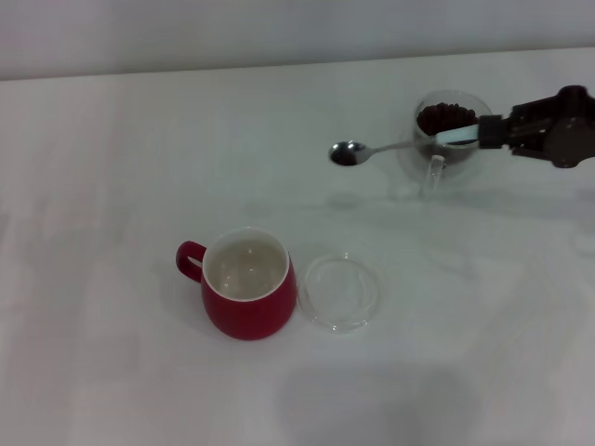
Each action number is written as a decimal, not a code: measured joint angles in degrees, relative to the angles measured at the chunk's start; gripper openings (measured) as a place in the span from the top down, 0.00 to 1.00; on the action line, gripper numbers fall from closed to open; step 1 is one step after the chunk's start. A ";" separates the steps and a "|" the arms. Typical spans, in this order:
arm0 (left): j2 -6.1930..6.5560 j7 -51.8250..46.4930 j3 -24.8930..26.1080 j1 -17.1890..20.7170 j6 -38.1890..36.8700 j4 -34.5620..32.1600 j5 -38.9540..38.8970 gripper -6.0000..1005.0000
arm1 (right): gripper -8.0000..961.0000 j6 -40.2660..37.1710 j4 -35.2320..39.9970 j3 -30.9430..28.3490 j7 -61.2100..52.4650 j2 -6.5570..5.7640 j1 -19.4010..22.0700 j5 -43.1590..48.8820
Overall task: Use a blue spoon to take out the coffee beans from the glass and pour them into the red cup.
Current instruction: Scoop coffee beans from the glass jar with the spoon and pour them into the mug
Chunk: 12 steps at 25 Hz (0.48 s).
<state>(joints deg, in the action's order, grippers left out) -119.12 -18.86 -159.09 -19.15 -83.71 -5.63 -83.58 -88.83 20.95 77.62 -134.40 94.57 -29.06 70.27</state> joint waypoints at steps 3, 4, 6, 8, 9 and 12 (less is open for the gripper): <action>0.01 0.04 0.04 -0.15 0.02 0.00 0.00 0.11 | 0.84 -0.08 1.84 -0.01 0.01 1.03 0.33 1.07; 0.02 0.05 0.08 -0.24 0.06 0.00 -0.01 0.11 | 0.84 -0.08 2.71 -0.06 0.01 1.48 0.48 1.66; 0.02 0.05 0.10 -0.28 0.08 0.00 -0.01 0.11 | 0.84 -0.07 3.11 -0.06 0.03 1.78 0.58 1.85; 0.03 0.05 0.11 -0.32 0.11 0.00 -0.02 0.11 | 0.84 -0.02 4.73 -0.10 0.22 2.70 1.20 2.17; 0.03 0.05 0.14 -0.32 0.12 -0.01 -0.05 0.11 | 0.84 0.02 5.28 -0.11 0.32 3.03 1.46 2.37; 0.02 0.05 0.24 -0.34 0.16 -0.07 -0.23 0.11 | 0.84 0.15 6.17 -0.15 0.45 3.76 1.89 3.17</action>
<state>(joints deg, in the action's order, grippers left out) -119.10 -18.81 -158.85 -19.49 -83.55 -5.69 -83.81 -88.68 27.12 77.47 -133.95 98.33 -27.17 73.44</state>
